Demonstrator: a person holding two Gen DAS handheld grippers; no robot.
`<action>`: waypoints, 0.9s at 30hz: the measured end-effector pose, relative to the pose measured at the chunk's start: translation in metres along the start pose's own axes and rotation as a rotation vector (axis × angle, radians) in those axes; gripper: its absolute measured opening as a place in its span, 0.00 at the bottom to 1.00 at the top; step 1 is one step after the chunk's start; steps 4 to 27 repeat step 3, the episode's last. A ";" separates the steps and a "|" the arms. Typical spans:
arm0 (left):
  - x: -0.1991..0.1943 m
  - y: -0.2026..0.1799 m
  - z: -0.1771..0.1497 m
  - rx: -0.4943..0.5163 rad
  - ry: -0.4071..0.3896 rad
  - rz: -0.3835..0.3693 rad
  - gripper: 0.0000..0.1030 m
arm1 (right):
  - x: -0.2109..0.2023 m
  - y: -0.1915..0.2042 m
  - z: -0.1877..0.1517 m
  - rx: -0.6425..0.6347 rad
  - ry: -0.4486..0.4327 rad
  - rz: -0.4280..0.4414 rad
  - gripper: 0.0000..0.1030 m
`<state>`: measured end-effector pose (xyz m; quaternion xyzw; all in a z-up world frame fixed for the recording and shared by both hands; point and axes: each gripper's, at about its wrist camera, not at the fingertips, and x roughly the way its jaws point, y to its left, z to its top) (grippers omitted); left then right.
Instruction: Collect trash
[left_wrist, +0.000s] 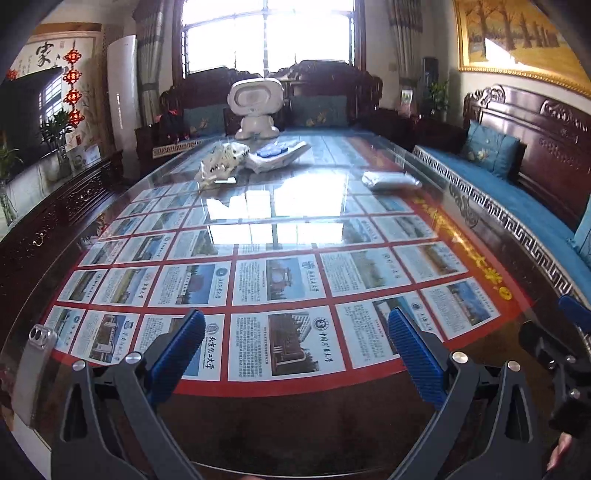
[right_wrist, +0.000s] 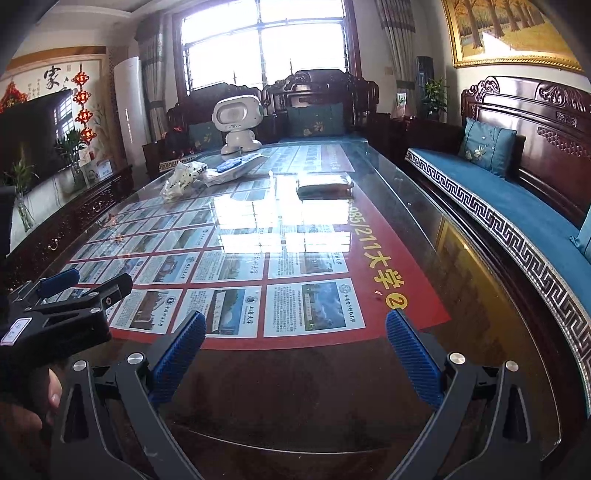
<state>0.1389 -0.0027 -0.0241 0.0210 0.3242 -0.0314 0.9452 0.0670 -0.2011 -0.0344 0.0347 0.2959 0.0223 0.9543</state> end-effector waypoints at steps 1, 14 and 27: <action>0.004 0.001 0.002 0.004 0.012 -0.002 0.96 | 0.002 -0.001 0.002 -0.004 0.008 -0.003 0.92; 0.011 0.004 0.004 0.009 0.020 0.009 0.96 | 0.007 -0.004 0.006 -0.014 0.021 -0.010 0.92; 0.011 0.004 0.004 0.009 0.020 0.009 0.96 | 0.007 -0.004 0.006 -0.014 0.021 -0.010 0.92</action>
